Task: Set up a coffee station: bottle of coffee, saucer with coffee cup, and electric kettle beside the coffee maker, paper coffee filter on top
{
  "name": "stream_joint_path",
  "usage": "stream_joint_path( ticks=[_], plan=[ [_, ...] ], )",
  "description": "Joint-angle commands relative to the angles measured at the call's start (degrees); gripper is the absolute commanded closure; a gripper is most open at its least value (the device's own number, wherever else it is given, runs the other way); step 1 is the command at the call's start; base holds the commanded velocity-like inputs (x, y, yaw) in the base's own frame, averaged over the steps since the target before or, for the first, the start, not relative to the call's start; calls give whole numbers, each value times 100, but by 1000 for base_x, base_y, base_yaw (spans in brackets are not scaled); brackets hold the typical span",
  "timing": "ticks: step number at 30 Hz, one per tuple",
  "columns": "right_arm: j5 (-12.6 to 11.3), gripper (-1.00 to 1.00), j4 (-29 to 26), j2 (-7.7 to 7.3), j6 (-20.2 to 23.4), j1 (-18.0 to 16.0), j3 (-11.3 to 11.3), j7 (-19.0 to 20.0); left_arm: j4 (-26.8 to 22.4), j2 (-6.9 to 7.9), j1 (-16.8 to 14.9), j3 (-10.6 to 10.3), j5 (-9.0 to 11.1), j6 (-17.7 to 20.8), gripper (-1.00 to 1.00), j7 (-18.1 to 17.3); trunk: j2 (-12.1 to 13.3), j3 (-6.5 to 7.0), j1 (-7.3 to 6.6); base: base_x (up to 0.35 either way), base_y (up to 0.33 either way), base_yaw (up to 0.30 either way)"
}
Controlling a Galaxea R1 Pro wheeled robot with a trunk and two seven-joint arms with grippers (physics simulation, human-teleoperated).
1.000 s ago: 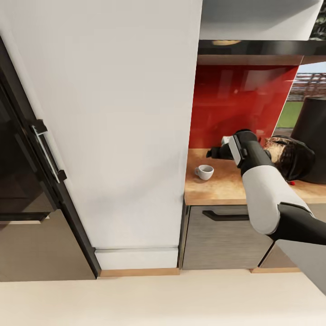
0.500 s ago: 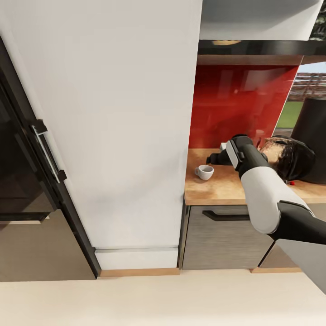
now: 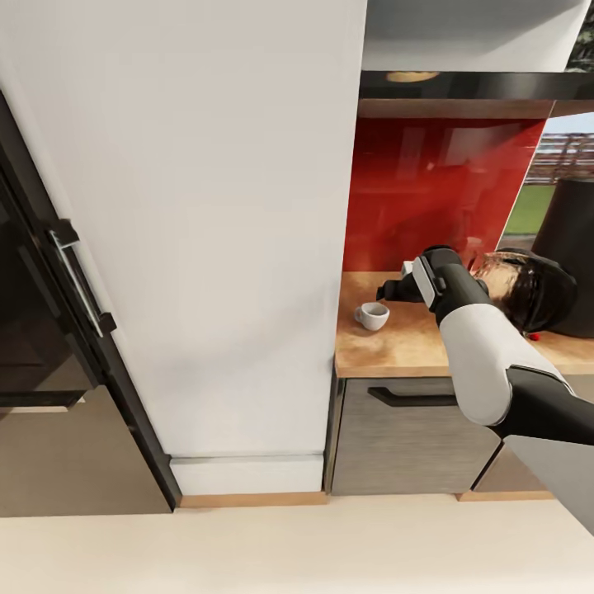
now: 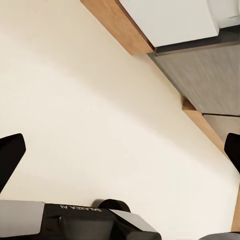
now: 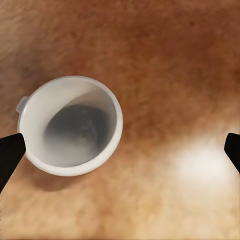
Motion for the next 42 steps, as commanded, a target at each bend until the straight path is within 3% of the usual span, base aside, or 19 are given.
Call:
stream_joint_path(
  ticks=[1,42],
  plan=[
    [47,-100,-5,9,18,-5,-45,20,1,2,-3,44,-24,45,-100,-21,-3,-6,0,15,-8,0],
    [54,-100,21,21,11,12,-83,20,1,6,-3,41,-24,63,-100,-24,-3,-6,0,24,-14,0]
  ],
)
